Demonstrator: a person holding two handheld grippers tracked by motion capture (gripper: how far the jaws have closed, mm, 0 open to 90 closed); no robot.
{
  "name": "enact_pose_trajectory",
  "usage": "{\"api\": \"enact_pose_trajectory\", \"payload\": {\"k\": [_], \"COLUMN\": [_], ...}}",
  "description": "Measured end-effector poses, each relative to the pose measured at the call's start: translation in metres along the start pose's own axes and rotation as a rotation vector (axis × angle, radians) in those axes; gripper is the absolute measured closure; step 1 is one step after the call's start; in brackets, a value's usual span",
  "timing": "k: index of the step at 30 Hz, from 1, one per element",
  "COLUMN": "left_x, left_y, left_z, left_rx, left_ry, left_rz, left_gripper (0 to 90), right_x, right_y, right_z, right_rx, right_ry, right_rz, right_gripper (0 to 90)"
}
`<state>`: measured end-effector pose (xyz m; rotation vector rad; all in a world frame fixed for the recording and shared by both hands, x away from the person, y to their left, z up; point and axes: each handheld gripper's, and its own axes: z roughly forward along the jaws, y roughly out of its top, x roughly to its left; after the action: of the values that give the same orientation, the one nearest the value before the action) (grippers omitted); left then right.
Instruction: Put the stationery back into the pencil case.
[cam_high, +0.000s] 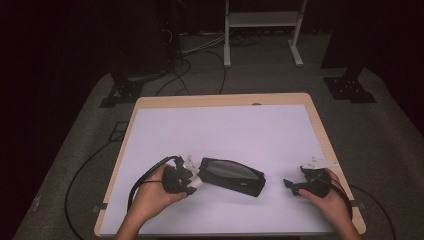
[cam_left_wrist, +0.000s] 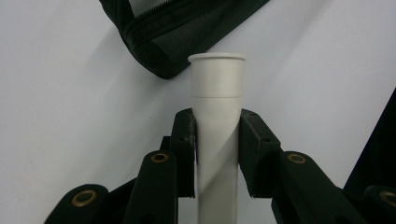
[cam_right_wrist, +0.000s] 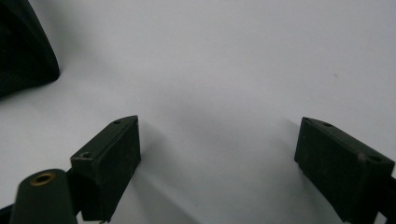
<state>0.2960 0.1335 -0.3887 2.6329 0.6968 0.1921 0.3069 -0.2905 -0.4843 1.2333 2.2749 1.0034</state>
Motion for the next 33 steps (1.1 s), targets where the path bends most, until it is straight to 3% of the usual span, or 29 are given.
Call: {"api": "enact_pose_trajectory", "payload": {"k": [12, 33], "left_x": [0.002, 0.014], "left_y": [0.014, 0.049], "left_z": [-0.017, -0.033], "left_rx": [-0.048, -0.103], "left_ry": [0.014, -0.008], "left_rz": [0.018, 0.050], "left_gripper": [69.0, 69.0], "right_x": [0.000, 0.000], "right_y": [0.000, 0.000], "right_z": [0.000, 0.000], "right_rx": [0.000, 0.000], "right_ry": [0.000, 0.000], "right_rz": [0.000, 0.000], "right_gripper": [13.0, 13.0]}}
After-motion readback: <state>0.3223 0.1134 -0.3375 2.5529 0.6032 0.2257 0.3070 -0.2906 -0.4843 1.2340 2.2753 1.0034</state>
